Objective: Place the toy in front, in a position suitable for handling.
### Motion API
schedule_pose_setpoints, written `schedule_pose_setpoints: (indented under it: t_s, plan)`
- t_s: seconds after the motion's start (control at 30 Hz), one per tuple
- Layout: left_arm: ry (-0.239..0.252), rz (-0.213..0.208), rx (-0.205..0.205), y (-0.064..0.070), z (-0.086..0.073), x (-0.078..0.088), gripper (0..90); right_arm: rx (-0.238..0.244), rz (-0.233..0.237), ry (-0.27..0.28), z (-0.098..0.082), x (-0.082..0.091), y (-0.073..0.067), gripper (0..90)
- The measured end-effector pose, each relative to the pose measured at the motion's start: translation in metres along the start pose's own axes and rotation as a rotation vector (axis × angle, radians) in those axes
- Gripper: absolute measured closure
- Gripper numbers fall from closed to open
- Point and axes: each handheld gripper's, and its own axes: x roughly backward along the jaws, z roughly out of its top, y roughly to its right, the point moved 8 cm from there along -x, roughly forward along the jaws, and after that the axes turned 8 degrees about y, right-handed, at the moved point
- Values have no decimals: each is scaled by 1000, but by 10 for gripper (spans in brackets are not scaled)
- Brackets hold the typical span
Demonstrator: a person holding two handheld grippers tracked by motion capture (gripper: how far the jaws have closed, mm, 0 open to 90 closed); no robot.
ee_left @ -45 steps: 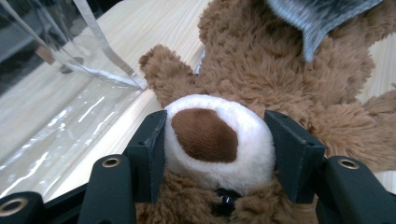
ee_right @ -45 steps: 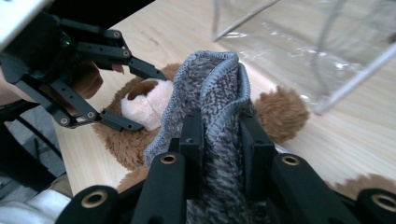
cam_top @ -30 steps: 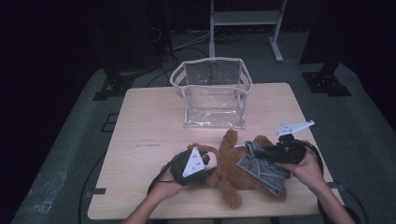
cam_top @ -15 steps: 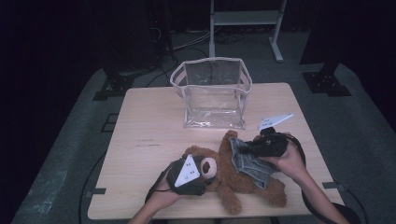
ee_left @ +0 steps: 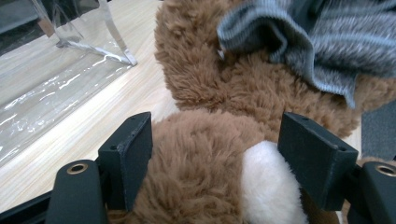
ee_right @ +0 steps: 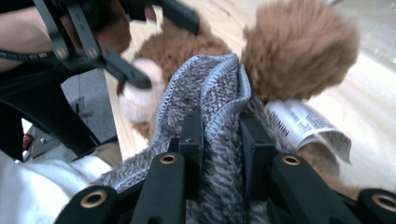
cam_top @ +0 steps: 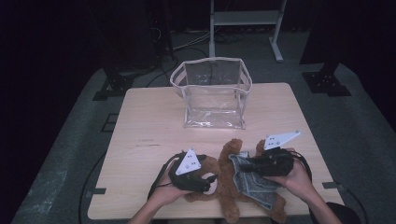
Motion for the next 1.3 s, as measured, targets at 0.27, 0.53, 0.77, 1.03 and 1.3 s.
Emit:
schedule_pose_setpoints:
  t_s: [0.27, 0.53, 0.77, 1.03, 1.3]
  plan:
    - [-4, -14, -23, 2, -1, 1, 288, 5, -96, 9, 19, -12, 17, 731]
    - [46, -31, -24, -11, 10, 23, 153, 24, -54, -6, -5, -12, 5, 739]
    - [-22, -130, 78, -12, -13, 20, 74, 51, -41, 3, -18, -5, -8, 751]
    - [-15, -269, 168, -1, -25, 12, 214, 60, -30, -5, -23, -1, -14, 752]
    - [-46, -160, 27, -22, -14, 4, 538, 30, -65, 17, -8, -2, 2, 745]
